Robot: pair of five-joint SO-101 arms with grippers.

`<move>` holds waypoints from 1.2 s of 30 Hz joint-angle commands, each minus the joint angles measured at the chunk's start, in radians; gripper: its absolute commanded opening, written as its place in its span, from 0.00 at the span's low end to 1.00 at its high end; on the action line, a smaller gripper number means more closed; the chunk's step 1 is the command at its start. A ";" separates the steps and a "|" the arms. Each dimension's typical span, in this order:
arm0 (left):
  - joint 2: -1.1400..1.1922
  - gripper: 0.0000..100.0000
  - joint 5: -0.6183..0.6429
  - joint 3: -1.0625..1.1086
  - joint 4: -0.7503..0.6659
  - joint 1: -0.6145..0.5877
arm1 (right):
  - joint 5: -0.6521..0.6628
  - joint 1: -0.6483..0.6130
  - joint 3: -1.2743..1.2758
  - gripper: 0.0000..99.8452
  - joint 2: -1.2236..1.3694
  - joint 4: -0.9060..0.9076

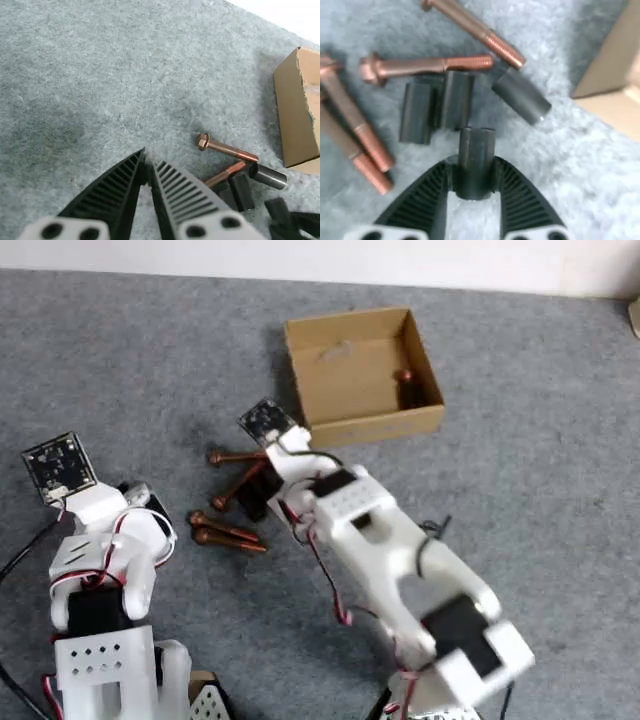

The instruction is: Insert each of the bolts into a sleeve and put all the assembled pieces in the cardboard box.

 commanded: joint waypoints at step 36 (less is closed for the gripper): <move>0.923 0.01 0.548 -0.358 0.052 0.274 | -0.006 0.114 0.271 0.01 -0.576 -0.068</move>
